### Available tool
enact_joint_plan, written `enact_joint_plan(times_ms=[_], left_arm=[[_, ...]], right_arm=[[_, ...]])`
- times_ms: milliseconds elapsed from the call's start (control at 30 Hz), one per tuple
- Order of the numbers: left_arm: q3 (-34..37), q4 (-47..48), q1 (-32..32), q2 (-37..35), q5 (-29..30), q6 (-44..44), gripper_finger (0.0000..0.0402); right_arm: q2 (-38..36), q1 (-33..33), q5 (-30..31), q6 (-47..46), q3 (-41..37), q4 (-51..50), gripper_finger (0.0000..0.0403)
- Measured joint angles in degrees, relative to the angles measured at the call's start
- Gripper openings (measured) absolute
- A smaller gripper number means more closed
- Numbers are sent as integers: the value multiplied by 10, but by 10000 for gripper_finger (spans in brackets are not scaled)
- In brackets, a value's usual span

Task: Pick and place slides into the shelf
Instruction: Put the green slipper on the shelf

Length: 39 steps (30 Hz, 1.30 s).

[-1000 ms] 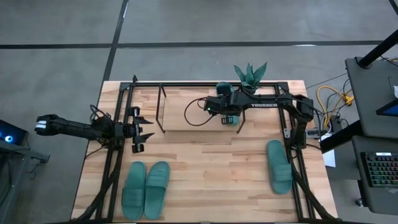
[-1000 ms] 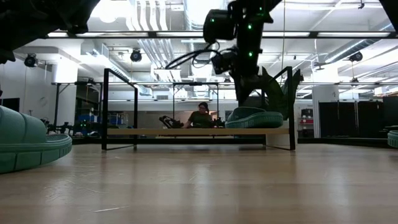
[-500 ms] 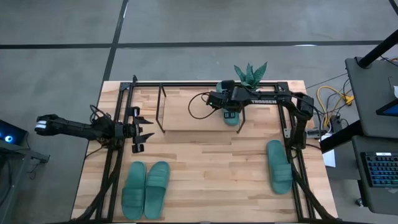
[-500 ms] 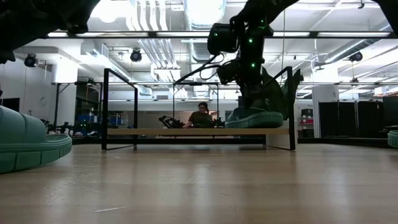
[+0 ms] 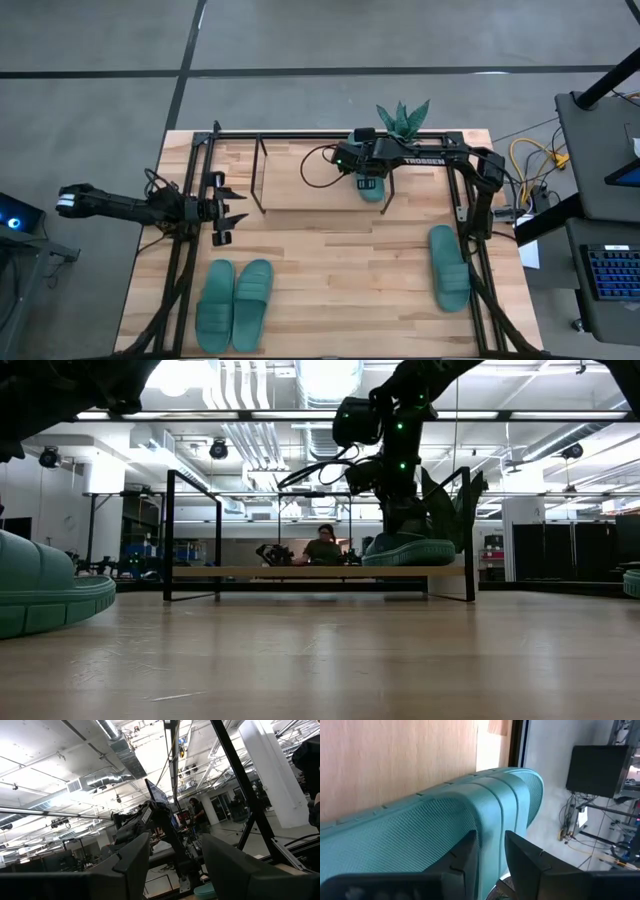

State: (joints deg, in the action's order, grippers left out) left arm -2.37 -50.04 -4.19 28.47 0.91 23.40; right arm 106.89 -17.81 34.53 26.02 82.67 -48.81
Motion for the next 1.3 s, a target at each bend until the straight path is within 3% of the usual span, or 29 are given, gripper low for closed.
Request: enact_joint_plan(times_ms=[300,567,833,1300], left_arm=[[0,0,0,0,0,0,167],[0,0,0,0,0,0,167],[0,0,0,0,0,0,167],[0,0,0,0,0,0,167]], right_arm=[[0,-14,-4,-15,-3,3,67],[0,-13,0,-5,-15,-1,14],[0,-12,54,-42,-17,-4,12],[-1,2,55,-69,-18,-4,12]])
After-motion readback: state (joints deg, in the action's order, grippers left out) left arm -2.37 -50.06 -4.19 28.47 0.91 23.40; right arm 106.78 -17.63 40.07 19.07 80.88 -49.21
